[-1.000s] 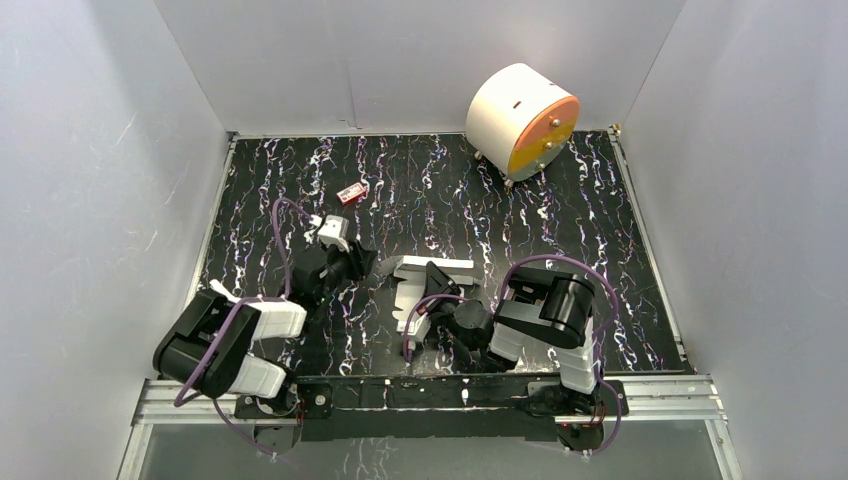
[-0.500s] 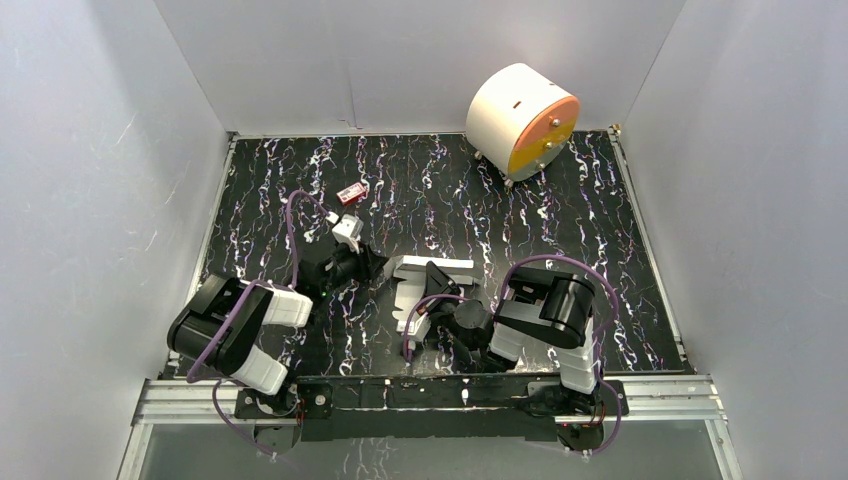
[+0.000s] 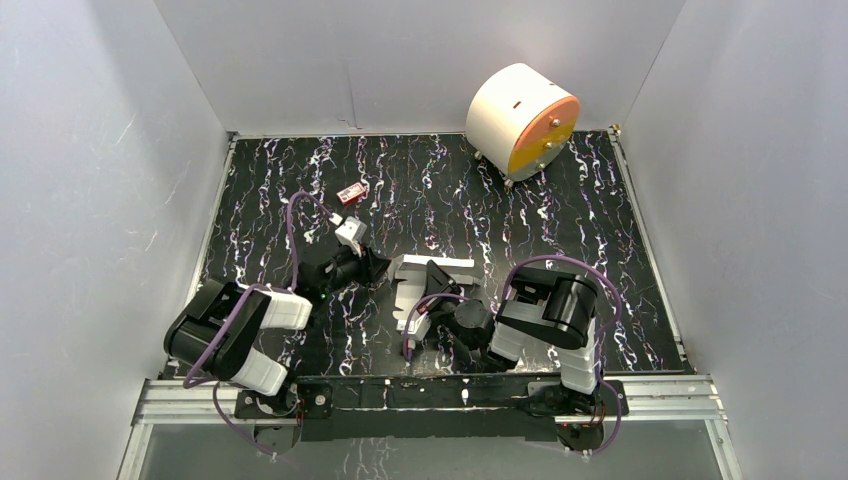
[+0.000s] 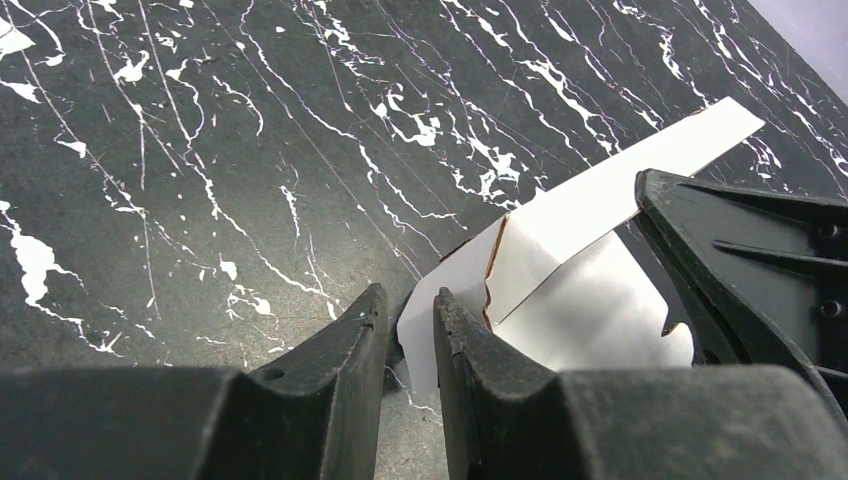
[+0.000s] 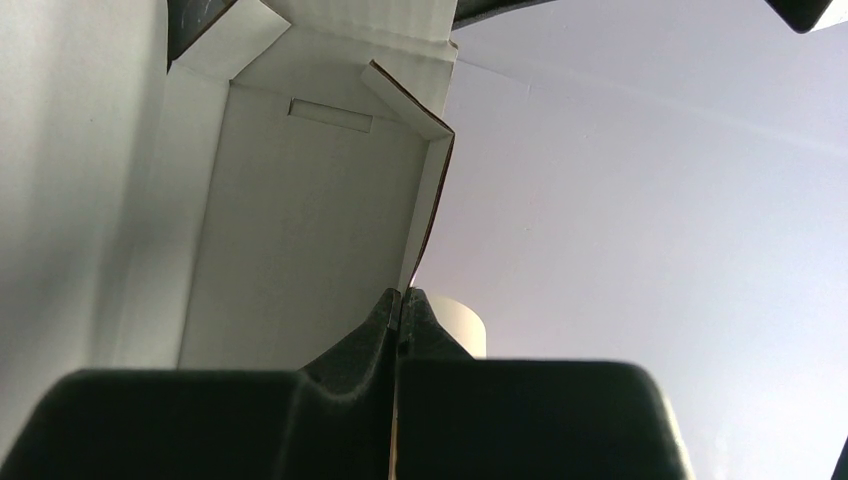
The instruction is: Fold the paper box
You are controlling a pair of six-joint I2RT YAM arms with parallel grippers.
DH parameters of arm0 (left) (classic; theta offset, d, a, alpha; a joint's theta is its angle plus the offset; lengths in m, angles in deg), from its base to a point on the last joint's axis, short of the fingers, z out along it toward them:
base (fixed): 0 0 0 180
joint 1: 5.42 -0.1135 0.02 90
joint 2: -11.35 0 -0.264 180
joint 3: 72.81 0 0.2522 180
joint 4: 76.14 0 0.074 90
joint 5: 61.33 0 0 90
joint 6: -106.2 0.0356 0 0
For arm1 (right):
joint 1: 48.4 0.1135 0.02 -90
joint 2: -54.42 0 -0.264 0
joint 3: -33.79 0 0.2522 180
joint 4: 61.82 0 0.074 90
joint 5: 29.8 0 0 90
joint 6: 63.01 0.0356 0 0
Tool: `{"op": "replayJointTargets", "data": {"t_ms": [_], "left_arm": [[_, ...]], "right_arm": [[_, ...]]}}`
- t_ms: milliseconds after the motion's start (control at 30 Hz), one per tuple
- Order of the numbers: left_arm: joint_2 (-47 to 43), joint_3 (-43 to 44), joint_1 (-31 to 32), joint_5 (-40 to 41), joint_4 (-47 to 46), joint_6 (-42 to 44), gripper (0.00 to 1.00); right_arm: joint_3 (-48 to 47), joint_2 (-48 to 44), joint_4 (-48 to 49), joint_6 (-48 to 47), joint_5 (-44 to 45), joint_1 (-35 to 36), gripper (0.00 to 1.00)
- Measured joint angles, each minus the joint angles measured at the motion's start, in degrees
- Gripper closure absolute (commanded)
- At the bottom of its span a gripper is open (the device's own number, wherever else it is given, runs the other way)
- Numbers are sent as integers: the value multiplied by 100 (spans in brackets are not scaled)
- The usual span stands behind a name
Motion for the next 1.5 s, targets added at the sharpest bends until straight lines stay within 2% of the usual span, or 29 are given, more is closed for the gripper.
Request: {"op": "replayJointTargets", "data": {"t_ms": [367, 633, 1200, 1500], "left_arm": [[-55, -52, 396, -142, -13, -37, 77], [-55, -79, 564, -125, 7, 20, 71], [214, -79, 887, 619, -315, 284, 69], [715, -79, 1047, 1064, -807, 415, 73]], "right_arm": [[-17, 0, -57, -2, -35, -2, 100], [-50, 0, -116, -4, -35, -7, 100], [-50, 7, -138, 20, -37, -7, 100], [-50, 11, -142, 24, -66, 9, 100]]}}
